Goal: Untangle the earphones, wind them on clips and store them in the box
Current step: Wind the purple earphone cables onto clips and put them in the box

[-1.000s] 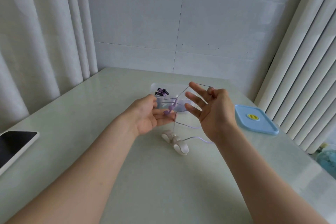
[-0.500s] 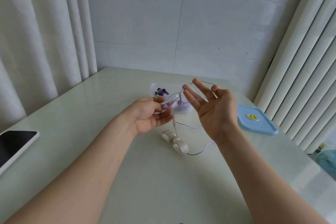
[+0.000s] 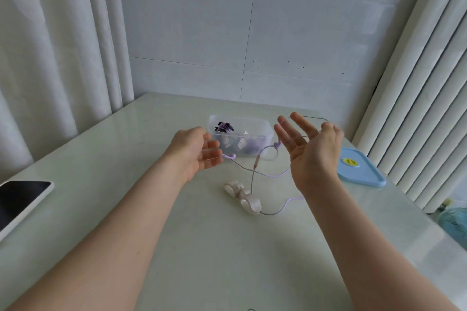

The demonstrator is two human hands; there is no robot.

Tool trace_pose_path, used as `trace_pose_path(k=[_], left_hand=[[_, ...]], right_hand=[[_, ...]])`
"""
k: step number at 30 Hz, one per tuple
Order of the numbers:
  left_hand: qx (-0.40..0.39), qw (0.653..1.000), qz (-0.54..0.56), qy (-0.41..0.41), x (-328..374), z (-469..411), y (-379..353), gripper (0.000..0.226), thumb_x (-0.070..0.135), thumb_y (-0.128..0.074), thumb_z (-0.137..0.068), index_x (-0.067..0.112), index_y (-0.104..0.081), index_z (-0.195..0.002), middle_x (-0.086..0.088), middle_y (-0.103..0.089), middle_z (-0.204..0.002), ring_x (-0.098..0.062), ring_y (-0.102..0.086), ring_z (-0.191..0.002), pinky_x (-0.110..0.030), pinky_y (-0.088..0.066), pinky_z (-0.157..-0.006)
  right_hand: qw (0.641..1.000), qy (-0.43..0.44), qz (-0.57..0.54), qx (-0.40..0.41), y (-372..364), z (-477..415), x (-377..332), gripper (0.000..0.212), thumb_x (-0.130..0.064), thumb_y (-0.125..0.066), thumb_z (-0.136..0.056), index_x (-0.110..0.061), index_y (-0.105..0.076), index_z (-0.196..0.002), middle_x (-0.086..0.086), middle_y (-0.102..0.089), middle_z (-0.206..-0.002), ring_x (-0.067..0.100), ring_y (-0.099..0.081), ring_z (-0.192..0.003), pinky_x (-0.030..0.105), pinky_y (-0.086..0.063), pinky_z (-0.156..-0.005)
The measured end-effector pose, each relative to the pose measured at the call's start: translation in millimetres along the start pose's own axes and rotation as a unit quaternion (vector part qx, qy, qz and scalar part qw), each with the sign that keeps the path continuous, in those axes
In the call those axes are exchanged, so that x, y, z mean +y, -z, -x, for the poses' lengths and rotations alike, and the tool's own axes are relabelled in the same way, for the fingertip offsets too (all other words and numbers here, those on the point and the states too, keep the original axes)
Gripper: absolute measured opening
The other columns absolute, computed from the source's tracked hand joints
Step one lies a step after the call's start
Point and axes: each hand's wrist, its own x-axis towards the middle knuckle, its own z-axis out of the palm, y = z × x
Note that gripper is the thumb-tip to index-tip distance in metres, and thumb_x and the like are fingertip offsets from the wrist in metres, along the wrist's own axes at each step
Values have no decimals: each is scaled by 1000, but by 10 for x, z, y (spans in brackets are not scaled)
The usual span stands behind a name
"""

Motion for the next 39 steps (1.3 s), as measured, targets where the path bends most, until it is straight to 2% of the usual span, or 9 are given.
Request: trace_pose_path(k=[4, 8, 12, 15, 22, 26, 29, 34, 39], left_hand=[[78, 943, -294, -134, -22, -86, 143, 22, 13, -47, -91, 20, -68, -94, -15, -77, -100, -33, -72, -82, -44, -60, -75], [145, 816, -534, -165, -68, -74, 250, 36, 14, -53, -83, 17, -74, -112, -13, -68, -123, -40, -58, -110, -45, -50, -96], [96, 793, -586, -133, -132, -57, 206, 58, 31, -47, -58, 7, -72, -104, -19, -69, -109, -42, -61, -102, -46, -53, -92], [83, 764, -620, -158, -207, -150, 215, 28, 25, -63, -78, 24, -76, -104, -9, -71, -113, -38, -61, -110, -43, -50, -92], [36, 702, -655, -277, -246, -116, 115, 14, 28, -50, -102, 32, -63, -102, 8, -63, -112, -28, -48, -117, -39, -32, -90], [-143, 821, -449, -322, -196, 28, 22, 12, 22, -56, -102, 30, -62, -95, 8, -69, -88, -19, -69, -80, -32, -53, -78], [-207, 850, -362, -323, -160, 98, -26, 15, 17, -61, -102, 26, -70, -95, 9, -69, -80, -17, -67, -62, -30, -54, -64], [-199, 885, -298, -297, -134, 73, 14, 9, 24, -69, -101, 19, -73, -108, 4, -74, -80, -21, -59, -58, -36, -53, -58], [-254, 890, -315, -213, -124, 145, 26, 20, 28, -67, -103, 13, -80, -100, 3, -64, -70, -17, -55, -62, -29, -58, -62]], right_hand=[[944, 113, 305, 48, 49, -21, 101, 18, -30, -34, -111, -25, -47, -100, 2, -73, -110, 21, -78, -92, 46, -63, -85], [790, 142, 597, 10, 206, -131, 211, 25, -21, -48, -100, -19, -65, -82, -3, -68, -85, 30, -59, -87, 34, -49, -79], [651, 174, 739, 7, 265, -109, 264, 27, -18, -49, -99, -15, -74, -91, 3, -68, -97, 33, -47, -99, 37, -32, -86], [563, 238, 792, 19, 254, -75, 289, 30, -21, -47, -103, -14, -76, -102, 7, -60, -123, 36, -39, -118, 42, -25, -92], [670, 420, 578, -201, 123, 39, 347, 43, 15, -53, -84, -12, -75, -109, 2, -67, -108, 17, -65, -90, 20, -46, -79], [651, 386, 573, -313, 69, 168, 437, 57, 16, -49, -83, -16, -69, -126, -3, -69, -117, 9, -64, -101, 10, -45, -84], [635, 334, 593, -365, 114, 168, 483, 61, 9, -47, -90, -20, -55, -143, -1, -66, -126, 10, -62, -108, 15, -46, -89], [590, 309, 681, -304, 191, 40, 449, 46, 2, -44, -96, -17, -62, -134, 8, -67, -105, 30, -61, -87, 45, -51, -77], [532, 329, 761, -174, 224, -39, 365, 26, -18, -45, -100, -19, -71, -102, 2, -52, -92, 29, -49, -87, 38, -27, -77]])
